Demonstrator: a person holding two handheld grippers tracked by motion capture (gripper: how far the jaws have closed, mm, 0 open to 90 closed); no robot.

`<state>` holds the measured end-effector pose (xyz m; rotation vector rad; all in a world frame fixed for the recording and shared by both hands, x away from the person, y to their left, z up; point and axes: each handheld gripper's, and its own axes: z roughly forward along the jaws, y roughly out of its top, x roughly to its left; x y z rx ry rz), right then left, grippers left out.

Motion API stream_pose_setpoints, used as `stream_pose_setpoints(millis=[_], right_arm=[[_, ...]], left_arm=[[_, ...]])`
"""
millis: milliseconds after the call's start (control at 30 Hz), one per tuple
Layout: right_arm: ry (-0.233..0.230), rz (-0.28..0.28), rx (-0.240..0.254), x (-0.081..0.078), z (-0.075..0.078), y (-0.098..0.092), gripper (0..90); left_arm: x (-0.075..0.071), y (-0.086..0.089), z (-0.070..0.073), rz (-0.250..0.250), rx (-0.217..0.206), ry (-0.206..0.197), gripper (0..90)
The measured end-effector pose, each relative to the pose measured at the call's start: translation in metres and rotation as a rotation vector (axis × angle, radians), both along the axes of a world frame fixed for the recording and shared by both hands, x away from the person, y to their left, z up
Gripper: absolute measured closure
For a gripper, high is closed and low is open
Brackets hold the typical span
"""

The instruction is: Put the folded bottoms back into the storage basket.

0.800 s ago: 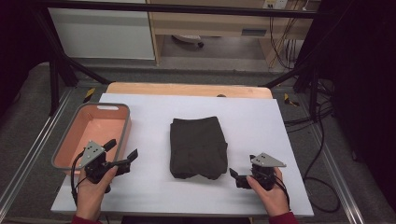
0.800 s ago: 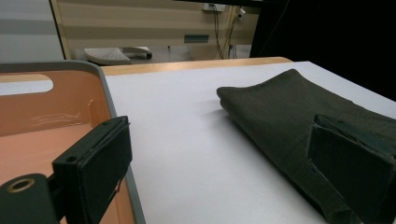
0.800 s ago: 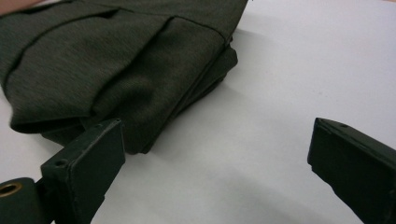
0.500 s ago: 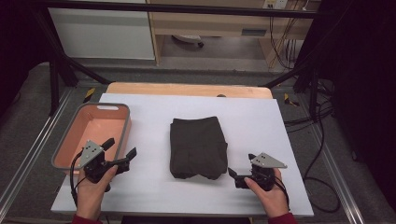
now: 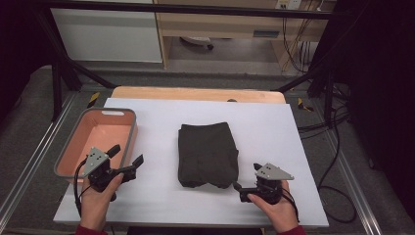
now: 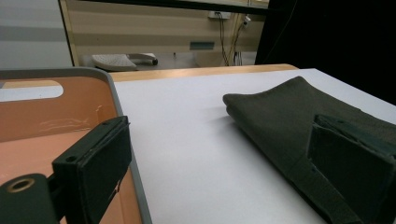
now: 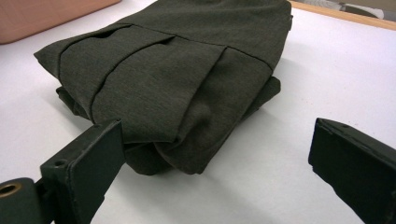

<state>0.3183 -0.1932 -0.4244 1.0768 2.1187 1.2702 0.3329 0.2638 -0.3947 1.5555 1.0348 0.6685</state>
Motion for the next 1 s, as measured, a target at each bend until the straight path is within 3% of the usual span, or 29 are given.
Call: stream_pose_setpoints(millis=[500, 633, 800, 1000], right_arm=[[0.096, 0.059, -0.032, -0.001, -0.009, 0.007, 19.0], [0.182, 0.068, -0.034, 0.000, -0.016, 0.007, 28.3], [0.235, 0.102, -0.079, 0.000, -0.025, 0.012, 35.8], [0.240, 0.132, -0.080, 0.003, -0.032, 0.026, 43.7]], left_arm=[[0.000, -0.002, 0.000, -0.002, 0.006, 0.002, 6.9], [0.000, -0.004, -0.001, -0.006, 0.011, 0.005, 7.0], [0.001, -0.005, -0.001, -0.010, 0.015, 0.007, 7.3], [0.002, -0.006, -0.002, -0.011, 0.018, 0.012, 7.8]])
